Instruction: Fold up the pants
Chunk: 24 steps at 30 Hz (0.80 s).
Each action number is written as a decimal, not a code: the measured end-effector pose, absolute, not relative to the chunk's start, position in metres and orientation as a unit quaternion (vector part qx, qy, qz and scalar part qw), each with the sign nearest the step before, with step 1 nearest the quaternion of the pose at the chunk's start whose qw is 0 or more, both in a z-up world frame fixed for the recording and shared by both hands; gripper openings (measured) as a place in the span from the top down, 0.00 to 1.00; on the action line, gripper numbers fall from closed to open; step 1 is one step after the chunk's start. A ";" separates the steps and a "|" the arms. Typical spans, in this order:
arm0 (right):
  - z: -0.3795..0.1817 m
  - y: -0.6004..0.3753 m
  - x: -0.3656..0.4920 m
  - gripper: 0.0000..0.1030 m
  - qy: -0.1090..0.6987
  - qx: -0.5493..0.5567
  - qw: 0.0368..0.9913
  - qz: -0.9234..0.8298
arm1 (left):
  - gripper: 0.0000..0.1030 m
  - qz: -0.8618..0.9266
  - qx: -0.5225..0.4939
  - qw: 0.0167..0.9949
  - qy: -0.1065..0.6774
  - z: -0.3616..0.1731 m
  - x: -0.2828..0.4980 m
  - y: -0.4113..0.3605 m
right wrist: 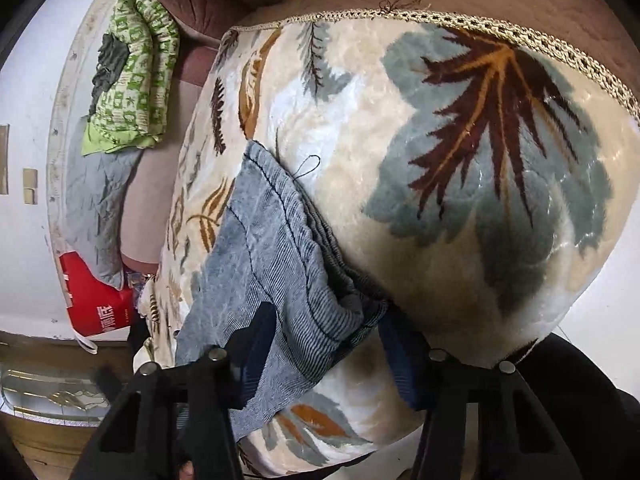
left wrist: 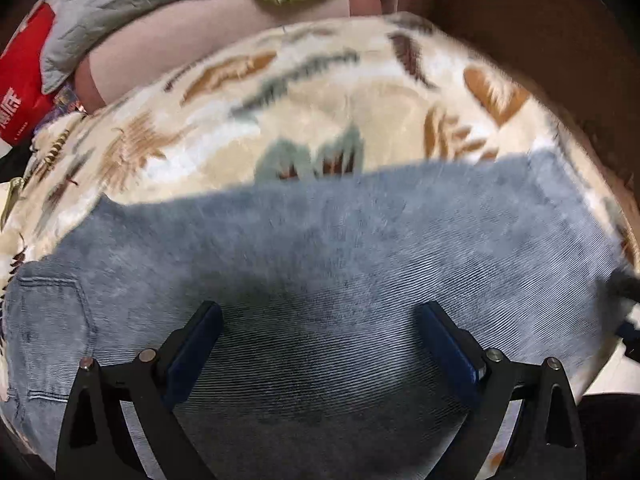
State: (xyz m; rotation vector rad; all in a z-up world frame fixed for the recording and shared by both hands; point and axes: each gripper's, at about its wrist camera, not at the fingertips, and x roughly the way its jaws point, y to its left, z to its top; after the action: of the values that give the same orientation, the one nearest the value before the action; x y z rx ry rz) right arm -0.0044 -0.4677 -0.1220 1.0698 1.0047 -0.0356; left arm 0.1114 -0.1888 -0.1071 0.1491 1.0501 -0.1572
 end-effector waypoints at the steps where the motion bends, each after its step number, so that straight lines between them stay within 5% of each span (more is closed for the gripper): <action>1: -0.122 -0.468 -0.003 0.43 0.461 0.488 0.741 -0.017 | 0.04 -0.076 0.059 0.862 0.498 -0.106 0.111 -0.186; 7: -0.119 -0.473 -0.010 0.43 0.463 0.502 0.730 -0.036 | 0.05 -0.084 0.042 0.882 0.461 -0.076 0.103 -0.172; 12: -0.120 -0.469 0.000 0.42 0.477 0.476 0.737 -0.054 | 0.04 -0.064 0.074 0.859 0.502 -0.108 0.116 -0.177; 14: -0.117 -0.463 0.007 0.46 0.487 0.449 0.747 -0.062 | 0.03 -0.064 0.058 0.863 0.497 -0.111 0.116 -0.173; 16: -0.113 -0.460 0.007 0.67 0.491 0.423 0.758 -0.071 | 0.03 -0.067 0.052 0.860 0.504 -0.107 0.118 -0.171; 21: -0.109 -0.458 0.006 0.73 0.486 0.410 0.769 -0.063 | 0.03 -0.063 0.043 0.880 0.470 -0.087 0.106 -0.158; 24: -0.102 -0.451 0.012 0.75 0.484 0.392 0.780 -0.066 | 0.02 -0.056 0.087 0.856 0.506 -0.119 0.113 -0.162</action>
State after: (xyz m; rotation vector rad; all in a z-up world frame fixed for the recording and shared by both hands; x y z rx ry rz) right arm 0.0121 -0.4511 -0.1022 0.8464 1.0463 -0.1420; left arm 0.1129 -0.1623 -0.1190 0.1830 1.0635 -0.1186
